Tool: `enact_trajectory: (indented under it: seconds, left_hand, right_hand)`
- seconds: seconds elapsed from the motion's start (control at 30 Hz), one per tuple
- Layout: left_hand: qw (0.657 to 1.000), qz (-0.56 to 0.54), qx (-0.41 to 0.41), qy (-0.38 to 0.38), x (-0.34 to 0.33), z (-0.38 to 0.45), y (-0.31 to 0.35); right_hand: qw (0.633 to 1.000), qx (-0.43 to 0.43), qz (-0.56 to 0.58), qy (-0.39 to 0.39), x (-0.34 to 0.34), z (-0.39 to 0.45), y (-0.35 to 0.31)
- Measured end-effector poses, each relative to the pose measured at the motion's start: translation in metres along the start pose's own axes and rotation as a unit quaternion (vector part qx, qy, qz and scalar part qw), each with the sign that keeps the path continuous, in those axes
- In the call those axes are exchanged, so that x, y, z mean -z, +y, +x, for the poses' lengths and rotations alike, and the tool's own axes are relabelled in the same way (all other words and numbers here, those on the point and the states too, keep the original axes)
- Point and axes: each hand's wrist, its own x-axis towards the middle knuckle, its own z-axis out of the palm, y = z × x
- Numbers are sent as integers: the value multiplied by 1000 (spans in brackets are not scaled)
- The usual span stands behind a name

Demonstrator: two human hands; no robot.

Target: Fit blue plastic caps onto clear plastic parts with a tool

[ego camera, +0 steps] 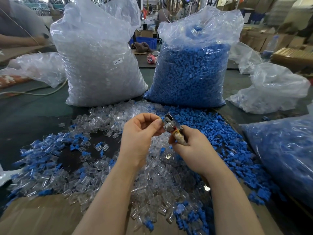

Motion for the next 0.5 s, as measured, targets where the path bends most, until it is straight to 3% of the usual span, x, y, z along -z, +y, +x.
enact_trajectory:
  seconds: [0.3, 0.4, 0.5]
  left_hand:
    - [1000, -4, 27, 11, 2, 3, -5]
    - [989, -107, 82, 66, 11, 7, -4]
    - [935, -273, 128, 185, 38, 13, 1]
  right_hand:
    - [998, 10, -59, 8, -3, 3, 4]
    - [996, 5, -84, 36, -5, 5, 7]
    - [992, -30, -104, 71, -3, 6, 12]
